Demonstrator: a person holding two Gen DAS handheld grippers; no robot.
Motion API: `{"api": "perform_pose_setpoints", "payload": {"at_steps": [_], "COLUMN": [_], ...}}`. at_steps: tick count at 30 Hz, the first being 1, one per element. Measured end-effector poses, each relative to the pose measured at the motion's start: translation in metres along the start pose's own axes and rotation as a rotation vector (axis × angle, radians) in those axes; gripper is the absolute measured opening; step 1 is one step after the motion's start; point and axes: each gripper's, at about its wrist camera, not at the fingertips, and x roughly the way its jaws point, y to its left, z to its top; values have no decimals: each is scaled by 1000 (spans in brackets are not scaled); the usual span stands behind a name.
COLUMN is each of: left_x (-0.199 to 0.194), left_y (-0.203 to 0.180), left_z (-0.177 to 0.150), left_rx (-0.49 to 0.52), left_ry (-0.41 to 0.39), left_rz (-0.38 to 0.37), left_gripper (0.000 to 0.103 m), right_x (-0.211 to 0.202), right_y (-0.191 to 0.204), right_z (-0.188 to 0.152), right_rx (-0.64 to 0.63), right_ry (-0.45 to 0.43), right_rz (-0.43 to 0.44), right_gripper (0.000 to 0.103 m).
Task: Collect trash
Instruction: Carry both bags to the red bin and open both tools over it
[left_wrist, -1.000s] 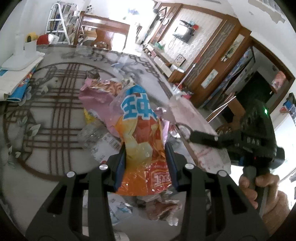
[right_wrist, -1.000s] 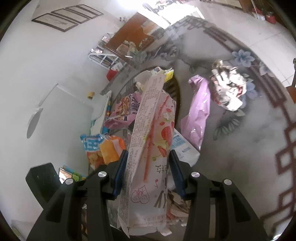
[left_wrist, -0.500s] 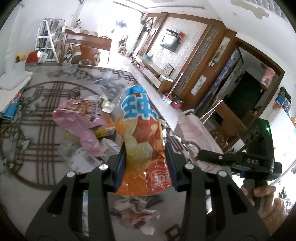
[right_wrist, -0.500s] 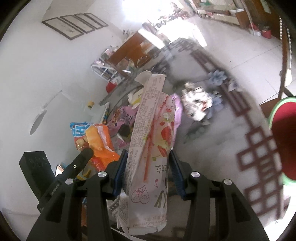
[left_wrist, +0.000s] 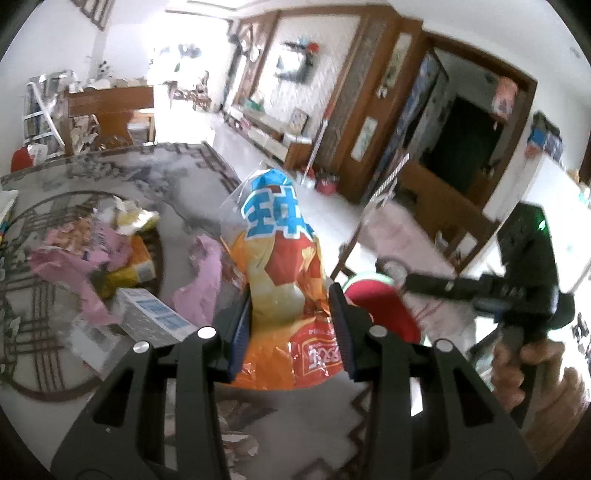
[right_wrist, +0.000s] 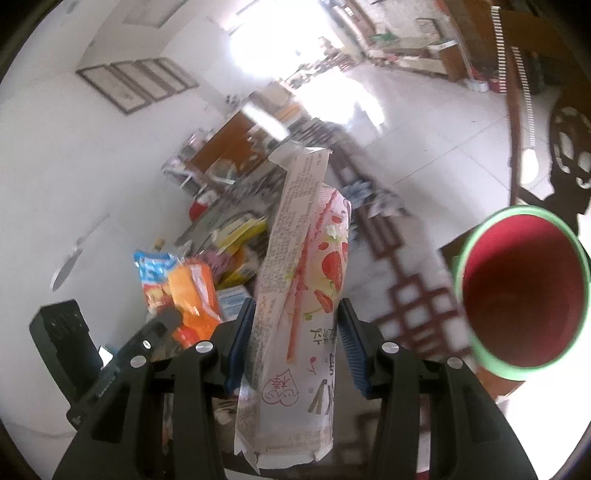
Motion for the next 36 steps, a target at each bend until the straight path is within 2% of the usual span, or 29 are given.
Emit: {"api": "perform_pose_setpoints", "payload": {"at_steps": [7, 12, 19, 24, 25, 28, 31, 36], "left_x": [47, 109, 177, 191, 194, 194, 189, 173], "left_y": [-35, -79, -128, -145, -146, -146, -142, -132], "left_z": [1, 7, 4, 3, 2, -1, 0, 2], "left_rx": [29, 44, 108, 195, 199, 201, 190, 142], "left_ry": [73, 151, 262, 266, 278, 271, 250, 235], "left_rz": [-49, -138, -191, -183, -192, -188, -180, -172], "left_gripper": [38, 38, 39, 44, 49, 73, 77, 77], "right_x": [-22, -33, -49, -53, -53, -55, -55, -58], "right_y": [-70, -109, -150, -178, -181, -189, -192, -178], "right_z": [-4, -8, -16, -22, -22, -24, -24, -22], "right_rx": [121, 162, 210, 264, 273, 311, 330, 310], "right_ry": [-63, -79, -83, -84, -85, -99, -103, -107], "right_rz": [-98, -181, -258, -289, -289, -297, -306, -307], "right_gripper": [44, 44, 45, 47, 50, 53, 56, 57]}}
